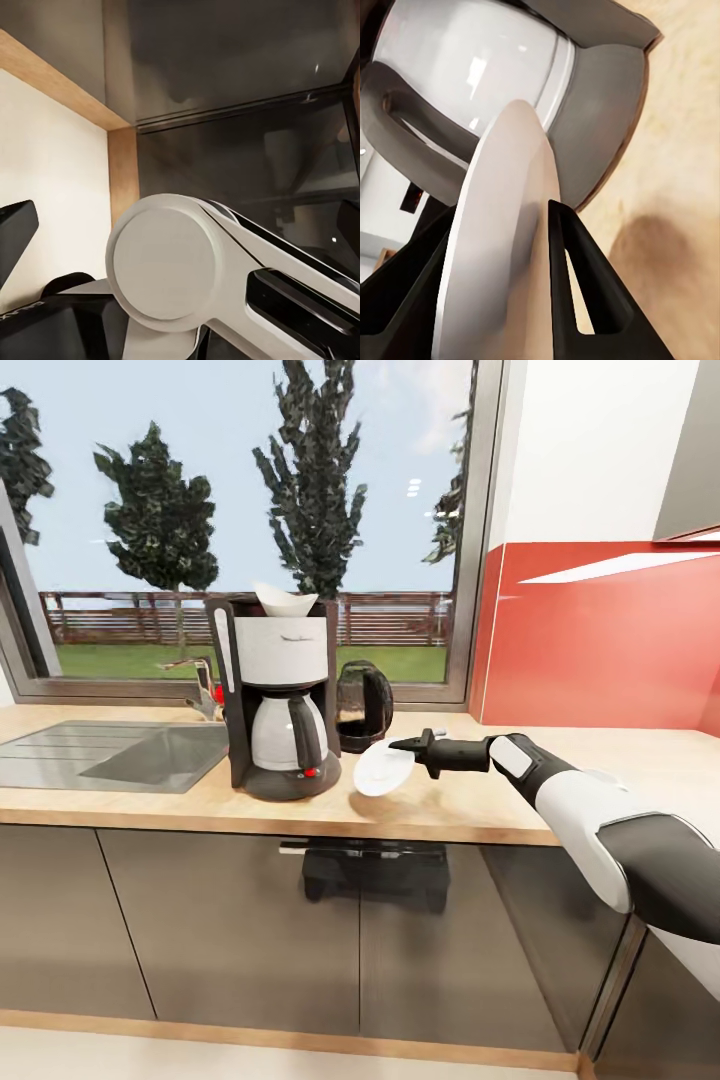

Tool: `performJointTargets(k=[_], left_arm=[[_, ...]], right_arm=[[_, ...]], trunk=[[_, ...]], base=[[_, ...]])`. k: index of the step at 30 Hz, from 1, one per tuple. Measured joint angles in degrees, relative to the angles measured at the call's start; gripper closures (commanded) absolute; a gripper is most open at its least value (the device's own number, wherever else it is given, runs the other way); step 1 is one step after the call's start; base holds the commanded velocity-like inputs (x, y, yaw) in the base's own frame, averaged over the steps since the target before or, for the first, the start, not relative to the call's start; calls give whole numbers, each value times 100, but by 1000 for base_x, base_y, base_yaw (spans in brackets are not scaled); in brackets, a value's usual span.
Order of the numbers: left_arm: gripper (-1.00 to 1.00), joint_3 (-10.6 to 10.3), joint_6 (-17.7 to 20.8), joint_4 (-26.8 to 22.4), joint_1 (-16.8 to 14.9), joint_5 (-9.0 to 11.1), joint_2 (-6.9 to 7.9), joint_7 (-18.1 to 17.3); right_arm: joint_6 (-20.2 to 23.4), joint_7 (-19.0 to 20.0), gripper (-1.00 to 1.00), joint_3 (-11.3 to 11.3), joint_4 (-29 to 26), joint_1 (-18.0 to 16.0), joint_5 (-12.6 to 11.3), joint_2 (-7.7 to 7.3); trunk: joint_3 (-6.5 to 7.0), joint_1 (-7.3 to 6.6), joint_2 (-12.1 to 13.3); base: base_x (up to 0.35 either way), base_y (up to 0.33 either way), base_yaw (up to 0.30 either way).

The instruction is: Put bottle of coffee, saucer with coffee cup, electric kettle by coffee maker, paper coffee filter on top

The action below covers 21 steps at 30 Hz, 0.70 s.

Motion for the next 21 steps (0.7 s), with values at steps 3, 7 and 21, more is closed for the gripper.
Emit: performJointTargets(k=[3,7,21], left_arm=[[-100,-2,0,0,0,0,1,0],[-100,-3,0,0,0,0,3,0],[-100,-7,0,0,0,-1,-1,0]], right_arm=[[2,0,100,1,-1,0,1,3],[2,0,100,3,-1,0,3,4],[-5,-5,100,3,-1,0,4,4]], trunk=[[-4,0,0],[-31,0,0],[-152,0,0]], base=[[0,0,0],[0,0,0],[0,0,0]])
